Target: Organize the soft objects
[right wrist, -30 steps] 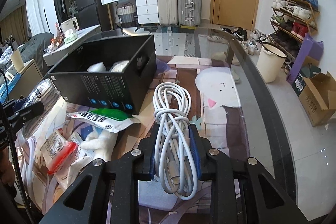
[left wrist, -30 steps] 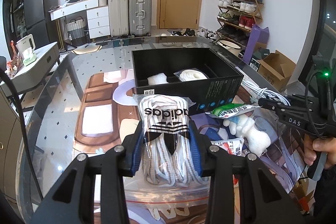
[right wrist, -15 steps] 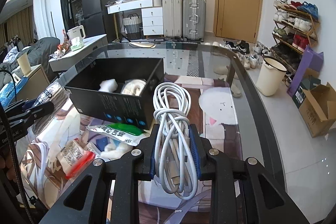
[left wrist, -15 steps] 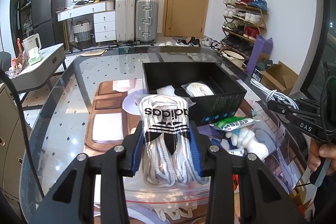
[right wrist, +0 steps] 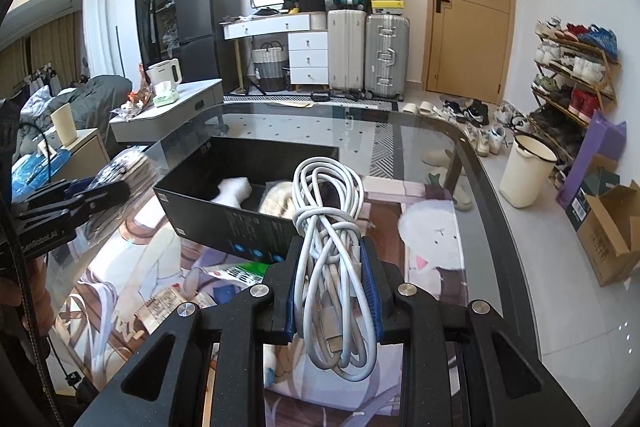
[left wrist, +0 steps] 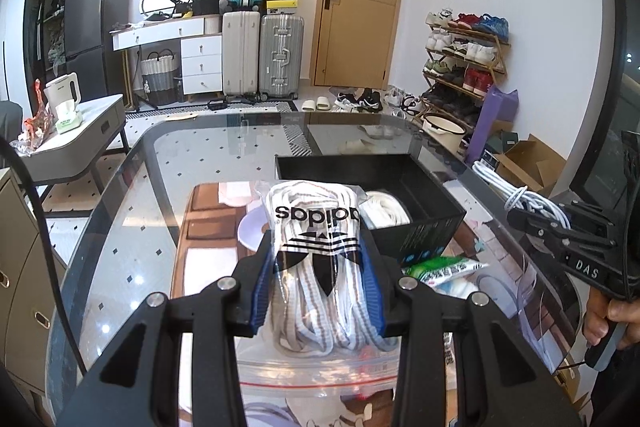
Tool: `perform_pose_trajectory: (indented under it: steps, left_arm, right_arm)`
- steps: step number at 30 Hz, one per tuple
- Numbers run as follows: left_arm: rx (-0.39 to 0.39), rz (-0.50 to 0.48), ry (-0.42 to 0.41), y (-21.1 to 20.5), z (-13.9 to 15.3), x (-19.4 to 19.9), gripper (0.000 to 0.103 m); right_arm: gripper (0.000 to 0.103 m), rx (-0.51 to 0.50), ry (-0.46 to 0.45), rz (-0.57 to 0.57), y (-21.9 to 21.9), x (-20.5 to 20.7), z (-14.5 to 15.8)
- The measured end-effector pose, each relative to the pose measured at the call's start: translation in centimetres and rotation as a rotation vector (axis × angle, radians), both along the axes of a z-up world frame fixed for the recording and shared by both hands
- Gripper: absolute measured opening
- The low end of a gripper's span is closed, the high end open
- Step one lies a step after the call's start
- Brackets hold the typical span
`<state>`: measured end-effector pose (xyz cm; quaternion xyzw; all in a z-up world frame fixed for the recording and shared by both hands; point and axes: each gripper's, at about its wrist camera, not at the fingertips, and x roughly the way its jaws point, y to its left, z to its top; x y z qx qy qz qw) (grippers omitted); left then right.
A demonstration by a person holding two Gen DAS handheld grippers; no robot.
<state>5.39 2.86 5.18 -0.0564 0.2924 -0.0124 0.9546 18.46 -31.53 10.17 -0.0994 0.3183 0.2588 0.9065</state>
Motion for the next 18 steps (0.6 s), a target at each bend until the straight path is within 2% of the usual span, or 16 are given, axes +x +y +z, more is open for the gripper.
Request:
perform_pose_trajectory:
  steps: [9,18]
  left_arm:
    - [-0.008,-0.021,-0.017,0.3,1.1,1.5,0.038]
    - [-0.007,-0.028,-0.015,0.4,1.3,3.2,0.038]
  right_arm:
    - [0.026,-0.011,-0.009,0.080,2.8,0.6,1.3]
    - [0.026,-0.024,0.008,0.134,4.9,2.3,1.2]
